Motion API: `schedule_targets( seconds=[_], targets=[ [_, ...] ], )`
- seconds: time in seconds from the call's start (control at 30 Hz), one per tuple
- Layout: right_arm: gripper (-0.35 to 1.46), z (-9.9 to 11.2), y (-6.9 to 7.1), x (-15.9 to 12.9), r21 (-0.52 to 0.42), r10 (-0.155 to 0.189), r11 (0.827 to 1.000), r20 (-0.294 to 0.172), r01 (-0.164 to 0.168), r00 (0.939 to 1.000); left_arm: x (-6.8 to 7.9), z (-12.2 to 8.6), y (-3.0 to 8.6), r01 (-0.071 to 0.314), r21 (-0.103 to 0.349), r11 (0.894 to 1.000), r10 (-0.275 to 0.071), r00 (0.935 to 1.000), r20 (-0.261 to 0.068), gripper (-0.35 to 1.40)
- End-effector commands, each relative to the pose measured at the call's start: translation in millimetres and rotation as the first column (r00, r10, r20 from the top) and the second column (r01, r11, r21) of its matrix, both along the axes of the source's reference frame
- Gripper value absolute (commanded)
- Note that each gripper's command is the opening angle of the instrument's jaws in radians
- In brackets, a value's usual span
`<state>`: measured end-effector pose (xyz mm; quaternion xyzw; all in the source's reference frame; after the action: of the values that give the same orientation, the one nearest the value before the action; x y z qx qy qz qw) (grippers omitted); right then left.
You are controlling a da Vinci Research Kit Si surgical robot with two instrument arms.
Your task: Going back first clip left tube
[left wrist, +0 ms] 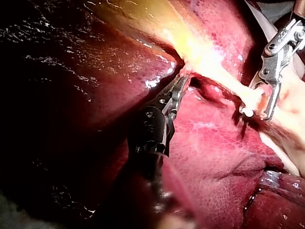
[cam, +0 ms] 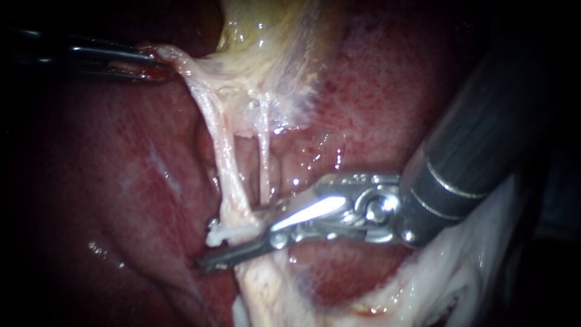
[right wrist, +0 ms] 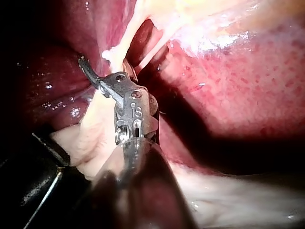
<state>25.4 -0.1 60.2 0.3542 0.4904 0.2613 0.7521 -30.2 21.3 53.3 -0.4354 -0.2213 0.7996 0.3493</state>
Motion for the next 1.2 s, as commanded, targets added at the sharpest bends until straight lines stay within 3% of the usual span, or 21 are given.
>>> schedule_targets(
  seconds=[0.03,0.07,0.23,0.4,0.73,0.9,0.97,1.2],
  targets=[
    [0.5,0.2,0.2,-0.2,-0.025,0.015,1.0,0.006,-0.015,0.9999,0.0,0.0,0.0,0.0,0.0,1.0,0.0,1.0,0.0,-0.35],
    [0.5,0.4,0.3,-0.5,-0.044,0.036,0.998,0.015,-0.036,0.9992,0.0,0.0,0.0,0.0,0.0,1.0,0.0,1.0,0.0,-0.35],
    [0.5,0.3,0.6,-2.8,-0.164,0.055,0.985,0.016,-0.052,0.9983,0.2,0.0,0.0,-0.001,0.0,1.0,0.001,1.0,0.0,-0.35],
    [0.5,-1.0,0.9,-6.0,-0.272,0.032,0.962,0.0,-0.031,0.9995,0.2,-0.1,0.0,-0.001,0.0,1.0,0.001,1.0,0.0,-0.35],
    [0.5,-4.6,2.8,-15.5,-0.415,-0.006,0.91,-0.02,-0.003,0.9998,0.3,-0.1,0.0,-0.001,0.0,1.0,0.001,1.0,0.001,-0.35],
    [0.5,-6.0,3.9,-18.6,-0.438,-0.025,0.899,-0.029,0.01,0.9993,0.2,-0.1,0.0,-0.001,0.0,1.0,0.001,1.0,0.0,-0.35],
    [0.5,-6.4,4.1,-19.4,-0.431,-0.037,0.902,-0.037,0.017,0.9986,0.1,0.0,0.0,-0.001,0.0,1.0,0.001,1.0,0.0,-0.35],
    [0.5,-6.8,3.8,-19.7,-0.431,-0.06,0.902,-0.044,0.035,0.9972,-1.1,1.1,-0.9,0.003,-0.007,1.0,-0.003,1.0,-0.003,-0.35]
  ],
)
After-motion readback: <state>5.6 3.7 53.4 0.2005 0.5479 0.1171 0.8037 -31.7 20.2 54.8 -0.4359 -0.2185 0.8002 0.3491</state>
